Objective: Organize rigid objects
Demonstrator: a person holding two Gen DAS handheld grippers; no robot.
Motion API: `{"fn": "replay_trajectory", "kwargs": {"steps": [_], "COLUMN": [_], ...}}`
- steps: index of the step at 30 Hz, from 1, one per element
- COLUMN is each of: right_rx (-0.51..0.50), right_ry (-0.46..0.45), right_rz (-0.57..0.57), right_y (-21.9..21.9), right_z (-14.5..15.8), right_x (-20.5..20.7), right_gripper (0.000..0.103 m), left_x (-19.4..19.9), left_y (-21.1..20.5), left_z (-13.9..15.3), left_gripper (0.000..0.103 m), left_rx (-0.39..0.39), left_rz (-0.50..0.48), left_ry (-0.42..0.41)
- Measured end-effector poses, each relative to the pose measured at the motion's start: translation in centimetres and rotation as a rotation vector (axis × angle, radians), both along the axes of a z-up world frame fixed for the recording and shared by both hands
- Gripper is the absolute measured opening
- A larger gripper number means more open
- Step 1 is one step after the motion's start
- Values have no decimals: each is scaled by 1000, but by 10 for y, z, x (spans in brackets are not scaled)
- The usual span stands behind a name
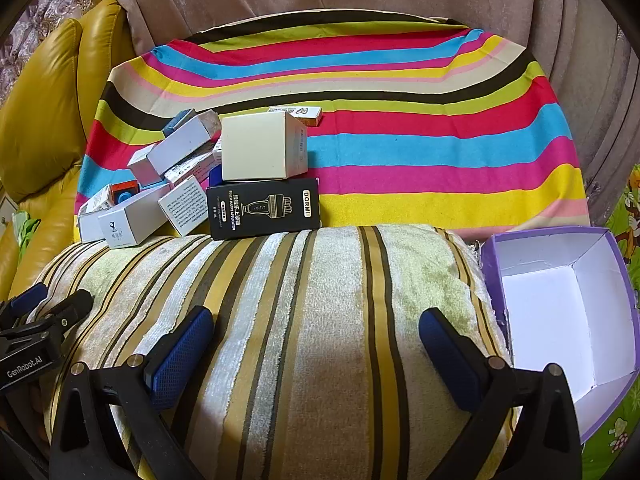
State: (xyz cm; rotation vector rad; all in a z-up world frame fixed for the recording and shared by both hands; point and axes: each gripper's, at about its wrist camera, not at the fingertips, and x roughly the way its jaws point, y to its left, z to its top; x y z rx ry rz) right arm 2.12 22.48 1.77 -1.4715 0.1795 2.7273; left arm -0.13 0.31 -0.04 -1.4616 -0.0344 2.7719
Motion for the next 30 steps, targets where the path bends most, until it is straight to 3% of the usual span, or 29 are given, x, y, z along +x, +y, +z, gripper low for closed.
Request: {"fn": "replay_trajectory", "kwargs": {"steps": [16,21,27,30], "right_rx": [16,10,-36,-73], "right_ry": [-10,-30,-88,-67], "right_rz": [4,18,74,68], "right_y": [-1,1,10,14], "right_z": [0,2,4,4], "right_x": [1,-1,-10,-7], "right_gripper": [103,103,103,103], "left_x": [-1,-5,-2,0], "left_y": [-1,-8,-10,-12], "left_z": [0,0,2,9], "left_gripper": [103,103,103,103], "left_rx": [10,63,81,106], "left_rz": [-4,7,4,-8], "left_ry": [-7,-23,-3,19]}}
